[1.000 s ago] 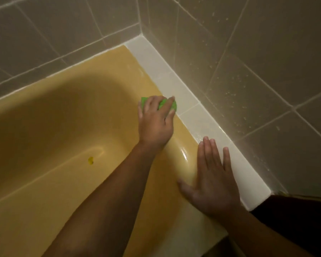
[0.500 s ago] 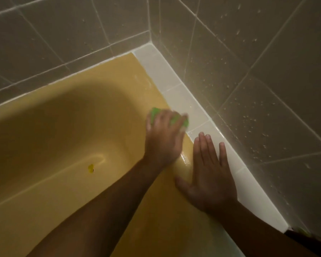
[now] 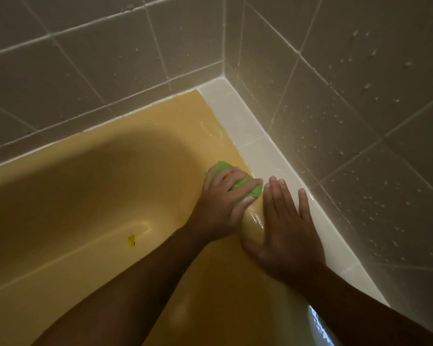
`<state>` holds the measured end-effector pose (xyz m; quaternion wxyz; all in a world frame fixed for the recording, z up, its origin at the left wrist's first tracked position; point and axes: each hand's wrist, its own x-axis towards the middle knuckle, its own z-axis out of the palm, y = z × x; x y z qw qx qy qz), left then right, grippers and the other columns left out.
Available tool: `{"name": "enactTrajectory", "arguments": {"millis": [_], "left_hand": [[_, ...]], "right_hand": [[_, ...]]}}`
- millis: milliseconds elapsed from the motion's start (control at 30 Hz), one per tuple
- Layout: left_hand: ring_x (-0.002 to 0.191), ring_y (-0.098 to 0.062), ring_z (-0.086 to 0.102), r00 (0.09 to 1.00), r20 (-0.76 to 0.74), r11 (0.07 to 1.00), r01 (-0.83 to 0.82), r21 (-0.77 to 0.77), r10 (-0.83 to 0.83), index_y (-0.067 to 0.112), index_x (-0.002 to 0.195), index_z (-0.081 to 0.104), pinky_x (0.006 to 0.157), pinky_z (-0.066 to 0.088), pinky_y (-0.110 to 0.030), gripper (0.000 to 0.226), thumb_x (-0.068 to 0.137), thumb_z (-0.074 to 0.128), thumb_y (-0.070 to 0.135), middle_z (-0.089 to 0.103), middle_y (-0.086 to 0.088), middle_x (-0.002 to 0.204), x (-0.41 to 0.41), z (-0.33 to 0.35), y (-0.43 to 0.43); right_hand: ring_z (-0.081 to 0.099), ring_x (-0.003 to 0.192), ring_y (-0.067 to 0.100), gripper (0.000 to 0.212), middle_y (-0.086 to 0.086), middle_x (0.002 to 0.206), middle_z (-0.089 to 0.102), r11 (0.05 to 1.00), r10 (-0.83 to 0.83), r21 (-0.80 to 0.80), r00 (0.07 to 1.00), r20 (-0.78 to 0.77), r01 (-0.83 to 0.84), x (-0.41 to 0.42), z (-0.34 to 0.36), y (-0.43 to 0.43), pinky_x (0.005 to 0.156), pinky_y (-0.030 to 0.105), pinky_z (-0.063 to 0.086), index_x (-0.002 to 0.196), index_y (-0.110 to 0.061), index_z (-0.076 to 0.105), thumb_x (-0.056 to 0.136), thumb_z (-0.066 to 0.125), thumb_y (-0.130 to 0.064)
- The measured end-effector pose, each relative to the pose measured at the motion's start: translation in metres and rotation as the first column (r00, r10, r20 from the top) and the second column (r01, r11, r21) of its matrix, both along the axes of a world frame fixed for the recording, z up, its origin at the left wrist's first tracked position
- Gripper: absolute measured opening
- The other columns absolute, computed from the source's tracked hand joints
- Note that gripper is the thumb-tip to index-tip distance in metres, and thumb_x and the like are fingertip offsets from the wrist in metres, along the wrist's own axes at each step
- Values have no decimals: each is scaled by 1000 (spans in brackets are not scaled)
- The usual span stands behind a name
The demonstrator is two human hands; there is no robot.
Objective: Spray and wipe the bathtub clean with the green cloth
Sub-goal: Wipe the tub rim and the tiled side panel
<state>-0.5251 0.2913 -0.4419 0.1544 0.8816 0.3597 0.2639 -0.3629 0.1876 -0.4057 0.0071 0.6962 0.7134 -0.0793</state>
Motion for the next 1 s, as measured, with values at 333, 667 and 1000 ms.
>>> {"name": "enactTrajectory", "arguments": {"millis": [333, 667, 1000], "left_hand": [[138, -23, 43, 769, -63, 759, -639, -124, 637, 28, 140, 61, 126, 11, -53, 38, 105, 48, 33, 59, 2, 141, 25, 26, 134], [131, -29, 50, 821, -179, 833, -553, -7, 543, 28, 136, 65, 122, 23, -60, 36, 105, 48, 35, 63, -3, 133, -21, 23, 168], [124, -31, 55, 907, -178, 924, -377, 59, 382, 28, 135, 67, 115, 32, -60, 35, 105, 49, 34, 64, -3, 127, -33, 15, 156]], "right_hand": [[-3, 161, 27, 111, 7, 174, 4, 999, 26, -39, 1000, -1, -26, -4, -3, 46, 126, 60, 2, 166, -10, 10, 88, 23, -88], [0, 161, 26, 111, 14, 173, 7, 999, 38, -6, 999, -2, -38, -8, -3, 74, 126, 62, 6, 164, -2, 12, 90, 36, -81], [-1, 161, 25, 111, 13, 173, 6, 1000, 19, -19, 1000, -5, -20, -10, -1, 82, 126, 62, 7, 164, -2, 12, 91, 33, -83]]}}
